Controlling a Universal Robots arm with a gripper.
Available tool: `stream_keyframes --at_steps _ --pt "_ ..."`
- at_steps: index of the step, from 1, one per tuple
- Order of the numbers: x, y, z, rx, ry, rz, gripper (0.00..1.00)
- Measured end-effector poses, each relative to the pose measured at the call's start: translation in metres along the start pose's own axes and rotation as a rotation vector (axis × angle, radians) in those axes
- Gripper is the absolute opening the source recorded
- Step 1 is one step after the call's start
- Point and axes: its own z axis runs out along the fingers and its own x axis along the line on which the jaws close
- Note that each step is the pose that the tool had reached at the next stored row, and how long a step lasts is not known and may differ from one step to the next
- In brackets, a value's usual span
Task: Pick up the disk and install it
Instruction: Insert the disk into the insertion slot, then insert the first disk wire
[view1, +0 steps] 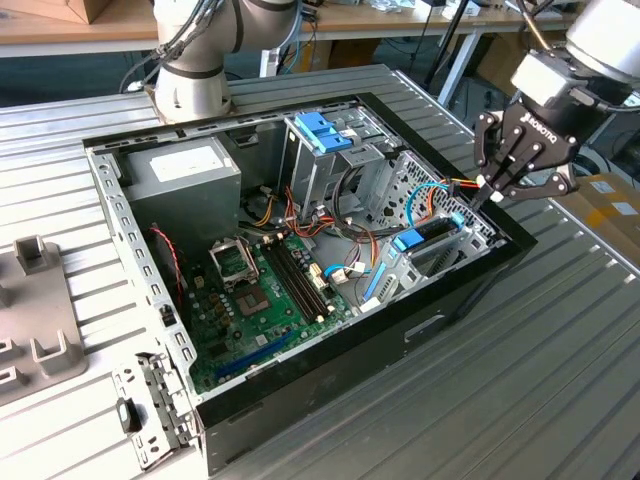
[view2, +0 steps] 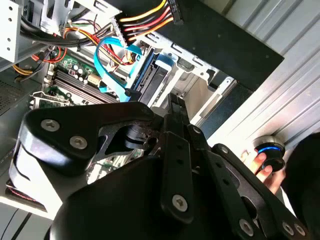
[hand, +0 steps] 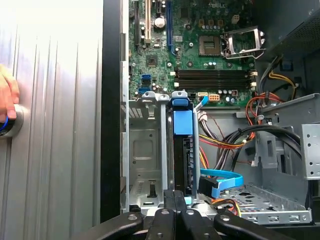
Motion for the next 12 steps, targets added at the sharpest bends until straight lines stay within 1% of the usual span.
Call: stream_keyframes --at_steps 1,12 --pt "-0.0003 -0.0015 -0.0019 -0.0039 0.0003 0.0 0.1" --pt "-0.0004 -0.0014 -0.0026 -0.0039 0.0003 0.0 0.1"
